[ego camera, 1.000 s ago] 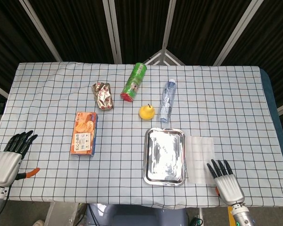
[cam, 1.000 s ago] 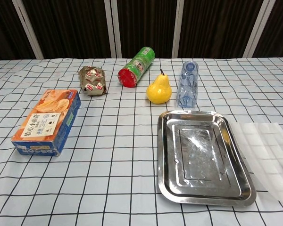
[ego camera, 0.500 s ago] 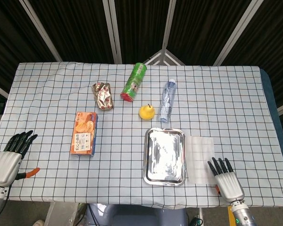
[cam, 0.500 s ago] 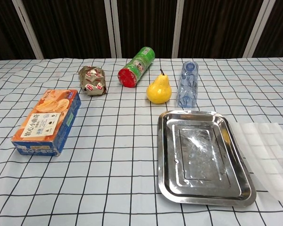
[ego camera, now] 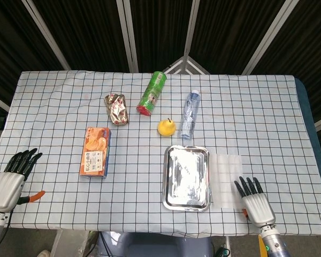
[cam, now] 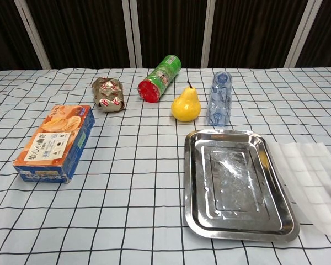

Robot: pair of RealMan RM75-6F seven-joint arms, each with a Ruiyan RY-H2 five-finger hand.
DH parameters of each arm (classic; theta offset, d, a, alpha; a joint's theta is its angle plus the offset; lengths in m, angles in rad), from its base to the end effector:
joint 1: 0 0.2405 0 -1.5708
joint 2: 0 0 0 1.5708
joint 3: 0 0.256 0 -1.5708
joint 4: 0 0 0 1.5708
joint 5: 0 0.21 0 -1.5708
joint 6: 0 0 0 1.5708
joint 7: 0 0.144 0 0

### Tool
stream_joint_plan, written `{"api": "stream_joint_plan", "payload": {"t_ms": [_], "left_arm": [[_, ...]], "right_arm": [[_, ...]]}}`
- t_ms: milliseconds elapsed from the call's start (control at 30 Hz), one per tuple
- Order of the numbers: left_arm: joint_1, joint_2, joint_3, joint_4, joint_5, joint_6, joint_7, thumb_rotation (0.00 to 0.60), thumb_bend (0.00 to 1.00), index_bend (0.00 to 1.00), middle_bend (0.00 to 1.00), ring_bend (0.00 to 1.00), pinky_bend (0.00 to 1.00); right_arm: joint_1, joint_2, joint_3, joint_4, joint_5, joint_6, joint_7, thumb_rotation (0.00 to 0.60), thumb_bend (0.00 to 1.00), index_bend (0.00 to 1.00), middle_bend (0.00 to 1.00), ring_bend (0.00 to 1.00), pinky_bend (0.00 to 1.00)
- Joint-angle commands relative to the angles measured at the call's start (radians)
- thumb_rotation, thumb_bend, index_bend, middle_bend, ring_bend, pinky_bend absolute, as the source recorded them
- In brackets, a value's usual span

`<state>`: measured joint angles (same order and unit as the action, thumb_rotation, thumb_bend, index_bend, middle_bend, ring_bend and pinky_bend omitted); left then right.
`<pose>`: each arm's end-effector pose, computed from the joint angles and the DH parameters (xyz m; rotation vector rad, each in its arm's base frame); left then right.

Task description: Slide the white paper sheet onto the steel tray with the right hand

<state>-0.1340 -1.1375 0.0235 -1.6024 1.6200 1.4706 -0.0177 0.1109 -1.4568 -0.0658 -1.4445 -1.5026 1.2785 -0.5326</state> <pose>-0.2937 0.1786 0.1357 -1.5581 -0.9073 -0.9644 -0.3089 -0.1561 0.0191 1.7760 -0.7681 0.5007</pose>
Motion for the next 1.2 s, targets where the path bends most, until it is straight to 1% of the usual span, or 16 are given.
{"api": "stream_joint_plan", "payload": {"t_ms": [33, 200, 300, 400, 467, 567, 633, 733, 833, 1067, 1200], "left_arm": [[0.000, 0.000, 0.000, 0.000, 0.000, -0.001, 0.000, 0.600, 0.00, 0.00, 0.00, 0.00, 0.00], [0.000, 0.001, 0.000, -0.001, -0.002, -0.002, -0.002, 0.600, 0.00, 0.00, 0.00, 0.00, 0.00], [0.000, 0.001, 0.000, -0.002, -0.003, -0.001, -0.001, 0.600, 0.00, 0.00, 0.00, 0.00, 0.00], [0.001, 0.001, -0.001, -0.002, -0.004, -0.001, -0.001, 0.600, 0.00, 0.00, 0.00, 0.00, 0.00], [0.000, 0.001, -0.001, -0.002, -0.004, -0.002, -0.001, 0.600, 0.00, 0.00, 0.00, 0.00, 0.00], [0.000, 0.001, -0.001, -0.002, -0.005, -0.003, -0.001, 0.600, 0.00, 0.00, 0.00, 0.00, 0.00], [0.000, 0.001, -0.001, -0.003, -0.006, -0.004, -0.002, 0.600, 0.00, 0.00, 0.00, 0.00, 0.00], [0.000, 0.002, -0.001, -0.004, -0.006, -0.004, -0.003, 0.600, 0.00, 0.00, 0.00, 0.00, 0.00], [0.000, 0.002, -0.001, -0.004, -0.006, -0.004, -0.004, 0.600, 0.00, 0.00, 0.00, 0.00, 0.00], [-0.001, 0.002, -0.001, -0.003, -0.006, -0.005, -0.007, 0.600, 0.00, 0.00, 0.00, 0.00, 0.00], [-0.001, 0.002, -0.001, -0.003, -0.006, -0.006, -0.007, 0.600, 0.00, 0.00, 0.00, 0.00, 0.00]], "right_arm": [[0.003, -0.004, -0.001, 0.004, -0.010, 0.003, 0.016, 0.600, 0.40, 0.00, 0.00, 0.00, 0.00], [0.008, -0.008, -0.013, 0.018, -0.037, 0.004, 0.045, 0.600, 0.41, 0.00, 0.00, 0.00, 0.00], [0.014, -0.022, -0.015, 0.045, -0.066, 0.017, 0.082, 0.600, 0.41, 0.04, 0.00, 0.00, 0.00], [0.018, -0.035, -0.013, 0.063, -0.077, 0.023, 0.112, 0.600, 0.42, 0.14, 0.00, 0.00, 0.00], [0.022, -0.042, -0.011, 0.077, -0.085, 0.028, 0.130, 0.600, 0.42, 0.25, 0.02, 0.00, 0.00], [0.024, -0.050, -0.010, 0.094, -0.098, 0.038, 0.154, 0.600, 0.45, 0.42, 0.09, 0.00, 0.00], [0.025, -0.053, -0.011, 0.105, -0.107, 0.047, 0.172, 0.600, 0.46, 0.50, 0.11, 0.00, 0.00], [0.025, -0.057, -0.013, 0.119, -0.117, 0.055, 0.191, 0.600, 0.48, 0.57, 0.13, 0.00, 0.00], [0.025, -0.058, -0.016, 0.128, -0.124, 0.060, 0.202, 0.600, 0.51, 0.62, 0.15, 0.00, 0.00], [0.026, -0.057, -0.016, 0.132, -0.132, 0.069, 0.219, 0.600, 0.53, 0.66, 0.17, 0.01, 0.00], [0.027, -0.054, -0.016, 0.134, -0.137, 0.075, 0.230, 0.600, 0.53, 0.66, 0.17, 0.01, 0.00]]}}
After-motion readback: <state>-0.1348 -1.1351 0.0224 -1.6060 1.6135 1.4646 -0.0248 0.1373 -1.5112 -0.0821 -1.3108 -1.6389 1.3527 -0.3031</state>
